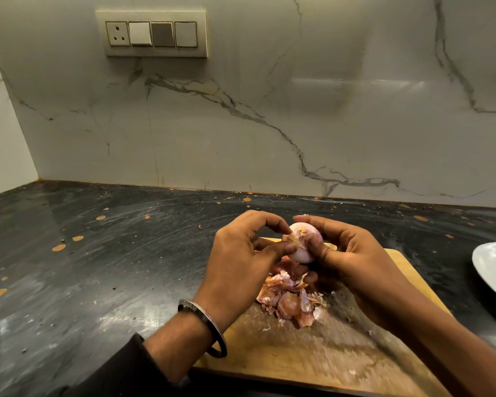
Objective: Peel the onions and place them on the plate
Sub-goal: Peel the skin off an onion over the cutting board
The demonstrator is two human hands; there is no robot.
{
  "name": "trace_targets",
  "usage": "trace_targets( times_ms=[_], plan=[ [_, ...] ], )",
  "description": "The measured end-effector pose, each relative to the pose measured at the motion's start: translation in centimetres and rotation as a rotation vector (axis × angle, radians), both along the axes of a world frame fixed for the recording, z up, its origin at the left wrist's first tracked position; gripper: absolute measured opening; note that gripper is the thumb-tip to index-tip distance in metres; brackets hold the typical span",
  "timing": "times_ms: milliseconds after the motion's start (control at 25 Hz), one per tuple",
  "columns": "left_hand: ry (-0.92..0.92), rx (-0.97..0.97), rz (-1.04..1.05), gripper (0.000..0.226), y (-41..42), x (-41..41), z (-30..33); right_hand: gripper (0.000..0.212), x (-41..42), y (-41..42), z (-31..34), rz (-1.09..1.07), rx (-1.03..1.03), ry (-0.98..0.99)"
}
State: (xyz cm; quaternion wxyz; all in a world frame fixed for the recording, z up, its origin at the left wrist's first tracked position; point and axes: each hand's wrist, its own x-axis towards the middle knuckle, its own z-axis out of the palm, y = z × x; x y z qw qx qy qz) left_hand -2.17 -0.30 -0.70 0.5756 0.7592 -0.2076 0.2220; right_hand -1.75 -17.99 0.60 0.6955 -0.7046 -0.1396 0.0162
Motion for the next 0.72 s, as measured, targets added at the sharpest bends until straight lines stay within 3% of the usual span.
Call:
trace_targets(
  times_ms=[360, 720],
  plan=[
    [-0.012, 0.051, 0.029, 0.018, 0.09, -0.07, 0.14, 0.043, 0.12, 0.03, -0.39, -0.035, -0.090, -0.045],
    [-0.049, 0.214, 0.014, 0.016, -0.14, -0.05, 0.13, 0.035, 0.26, 0.07, -0.30, 0.029, 0.021, 0.043]
  ],
)
